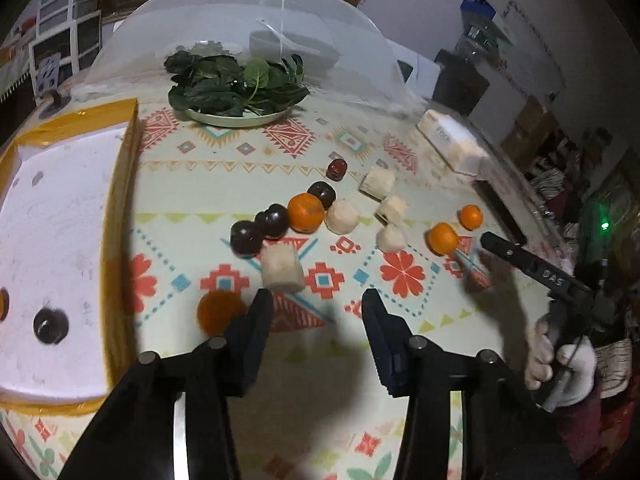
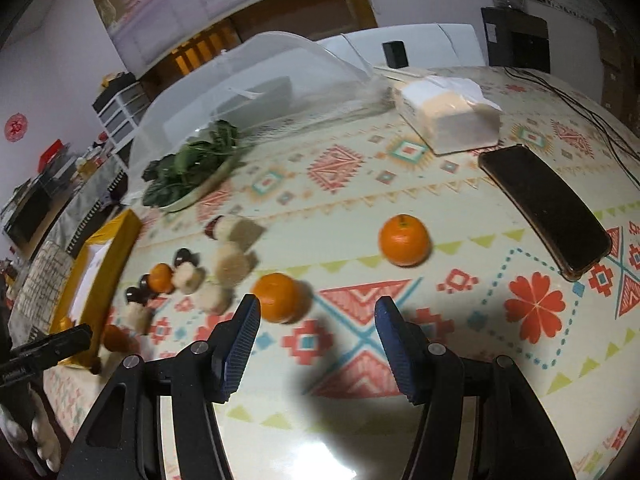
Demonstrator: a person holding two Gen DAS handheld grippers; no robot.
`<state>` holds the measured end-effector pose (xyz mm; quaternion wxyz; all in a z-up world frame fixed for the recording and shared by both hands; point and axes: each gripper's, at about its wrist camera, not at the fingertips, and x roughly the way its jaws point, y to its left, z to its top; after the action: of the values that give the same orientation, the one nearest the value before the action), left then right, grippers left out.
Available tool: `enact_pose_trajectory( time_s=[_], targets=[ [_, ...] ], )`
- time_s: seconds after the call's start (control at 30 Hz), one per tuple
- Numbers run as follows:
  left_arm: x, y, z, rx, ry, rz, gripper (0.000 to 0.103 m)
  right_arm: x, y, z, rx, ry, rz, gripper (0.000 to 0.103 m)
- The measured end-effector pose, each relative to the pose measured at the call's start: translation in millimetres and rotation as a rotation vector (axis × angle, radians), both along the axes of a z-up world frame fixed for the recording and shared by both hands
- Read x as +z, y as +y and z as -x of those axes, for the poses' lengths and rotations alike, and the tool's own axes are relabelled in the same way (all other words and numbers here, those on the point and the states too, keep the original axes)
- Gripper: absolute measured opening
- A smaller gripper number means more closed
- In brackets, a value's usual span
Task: Organize fruits
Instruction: 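Grasp a white cylindrical food piece with the left tool while the right tool grasps a mandarin, then carry both pieces over the tray and open both tools to release them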
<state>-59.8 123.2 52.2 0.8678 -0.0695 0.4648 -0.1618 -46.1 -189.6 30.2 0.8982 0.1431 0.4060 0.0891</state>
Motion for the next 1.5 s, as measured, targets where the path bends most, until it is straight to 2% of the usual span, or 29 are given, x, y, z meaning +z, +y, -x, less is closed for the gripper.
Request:
enact_pose_trajectory(
  time_s=[0.13, 0.27, 0.43, 0.6, 0.63, 0.67, 0.73, 0.83, 1.03, 1.2, 1.33, 1.5],
  targets=[
    [-7, -6, -10, 0.018, -0.005, -0.030, 0.045, -8, 5, -9, 0.040, -0.001, -0.002, 0.062],
    [-19, -10, -20, 0.034, 0.005, -0.098, 0.045, -11, 22, -19, 0.087, 0.006, 0.019, 0.062],
    [-31, -14, -31, 0.036, 0.041, -0.105, 0.045, -21, 40, -33, 0.116, 0.036, 0.055, 0.062],
    [-39, -18, -41, 0.051, 0.062, -0.115, 0.043, -26, 48, -37, 0.116, 0.048, 0.081, 0.052],
    [-39, -18, -42, 0.053, 0.057, -0.122, 0.039, -26, 48, -37, 0.115, 0.047, 0.086, 0.050],
    [-39, -19, -42, 0.055, 0.055, -0.133, 0.030, -27, 49, -37, 0.114, 0.048, 0.086, 0.043],
    [-40, -19, -43, 0.057, 0.058, -0.120, 0.030, -26, 49, -37, 0.115, 0.049, 0.076, 0.039],
    [-40, -16, -40, 0.064, 0.059, -0.098, 0.030, -25, 52, -35, 0.104, 0.046, 0.086, 0.038],
    [-19, -6, -19, 0.070, 0.016, -0.028, 0.030, -14, 50, -19, 0.091, 0.032, 0.065, 0.038],
    [7, 20, 5, 0.098, -0.036, 0.050, 0.030, 12, 65, -2, 0.115, -0.015, 0.058, 0.038],
    [27, 55, 20, 0.160, -0.083, 0.068, 0.030, 32, 98, 9, 0.184, -0.049, 0.056, 0.038],
    [42, 111, 31, 0.273, -0.122, 0.032, 0.030, 47, 161, 16, 0.302, -0.070, 0.033, 0.038]
  ],
)
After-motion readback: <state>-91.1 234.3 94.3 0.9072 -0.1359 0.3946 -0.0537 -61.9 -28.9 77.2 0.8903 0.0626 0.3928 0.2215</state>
